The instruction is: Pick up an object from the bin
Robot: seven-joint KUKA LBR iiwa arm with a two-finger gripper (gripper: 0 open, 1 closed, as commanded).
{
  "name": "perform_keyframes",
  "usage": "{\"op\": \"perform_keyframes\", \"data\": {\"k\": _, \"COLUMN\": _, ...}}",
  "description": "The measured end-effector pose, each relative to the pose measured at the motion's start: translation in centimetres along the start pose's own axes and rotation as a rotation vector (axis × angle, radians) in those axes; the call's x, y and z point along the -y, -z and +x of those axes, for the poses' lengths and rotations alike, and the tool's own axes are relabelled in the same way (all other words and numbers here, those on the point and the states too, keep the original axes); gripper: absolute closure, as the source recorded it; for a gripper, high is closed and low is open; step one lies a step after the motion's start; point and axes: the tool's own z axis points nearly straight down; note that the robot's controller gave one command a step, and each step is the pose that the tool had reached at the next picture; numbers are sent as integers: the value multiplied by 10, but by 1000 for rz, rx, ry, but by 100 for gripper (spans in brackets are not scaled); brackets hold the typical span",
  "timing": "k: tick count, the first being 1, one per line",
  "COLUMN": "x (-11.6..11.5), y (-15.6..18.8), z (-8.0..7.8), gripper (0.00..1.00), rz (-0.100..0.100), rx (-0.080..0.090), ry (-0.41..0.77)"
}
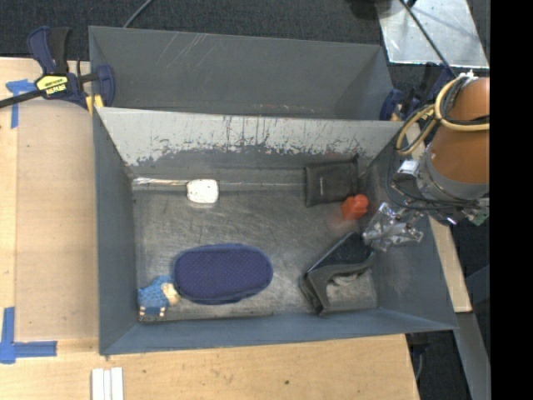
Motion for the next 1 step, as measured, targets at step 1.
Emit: {"op": "perform_keyframes", "data": {"k": 1, "x": -26, "y": 130, "z": 6, "gripper": 100, "rz": 15, "rx": 5, "ry": 159}}
